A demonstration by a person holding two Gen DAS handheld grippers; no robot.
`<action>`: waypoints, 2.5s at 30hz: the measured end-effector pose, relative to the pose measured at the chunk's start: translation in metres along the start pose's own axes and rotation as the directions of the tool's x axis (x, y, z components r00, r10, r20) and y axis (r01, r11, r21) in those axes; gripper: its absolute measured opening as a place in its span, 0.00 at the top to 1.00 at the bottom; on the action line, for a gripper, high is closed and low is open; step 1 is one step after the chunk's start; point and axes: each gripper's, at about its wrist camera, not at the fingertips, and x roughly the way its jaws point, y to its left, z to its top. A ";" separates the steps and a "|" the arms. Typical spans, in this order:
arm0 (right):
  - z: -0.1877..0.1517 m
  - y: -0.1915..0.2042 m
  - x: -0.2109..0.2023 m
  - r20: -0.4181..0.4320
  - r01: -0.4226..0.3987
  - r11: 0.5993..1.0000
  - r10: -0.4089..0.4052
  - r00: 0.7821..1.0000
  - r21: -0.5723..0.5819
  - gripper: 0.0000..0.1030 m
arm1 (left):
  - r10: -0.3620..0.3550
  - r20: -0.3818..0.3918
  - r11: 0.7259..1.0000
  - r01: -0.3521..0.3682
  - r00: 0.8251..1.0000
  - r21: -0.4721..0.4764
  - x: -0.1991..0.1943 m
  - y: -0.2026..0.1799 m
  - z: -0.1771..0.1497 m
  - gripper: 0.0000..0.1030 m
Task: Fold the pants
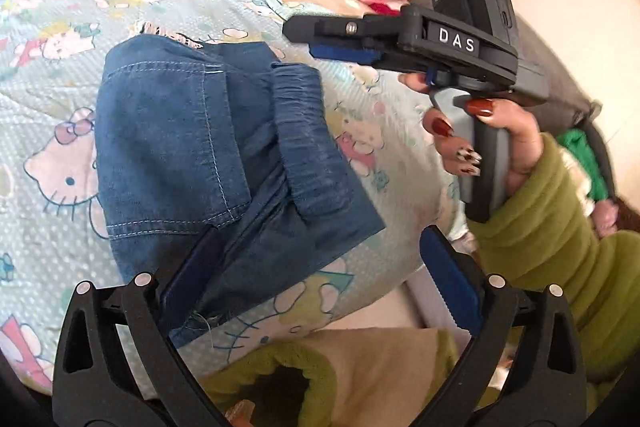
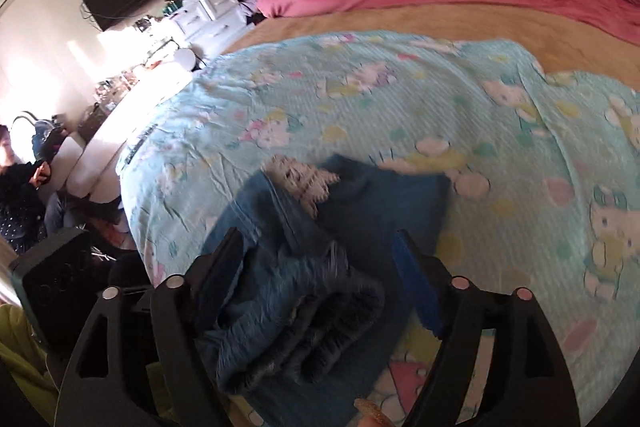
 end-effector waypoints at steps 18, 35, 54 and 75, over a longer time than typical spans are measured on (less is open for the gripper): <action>-0.041 0.026 -0.036 0.102 0.216 0.974 -0.209 0.973 -0.062 0.15 | 0.129 0.106 0.990 -0.134 0.986 0.040 -0.054 -0.003 -0.012 0.09; -0.100 0.093 -0.079 0.163 0.173 0.927 -0.124 0.979 -0.333 0.09 | 0.295 0.092 0.955 -0.295 0.951 -0.018 -0.063 0.024 0.012 0.09; -0.110 0.158 0.039 -0.018 0.115 0.677 -0.187 0.982 -0.727 0.78 | 0.281 -0.074 0.959 -0.282 0.957 -0.007 -0.001 0.067 0.050 0.65; -0.098 0.125 -0.045 -0.014 0.004 0.850 -0.014 1.000 -0.527 0.60 | 0.344 0.077 0.939 -0.345 0.936 0.002 -0.048 0.058 0.020 0.41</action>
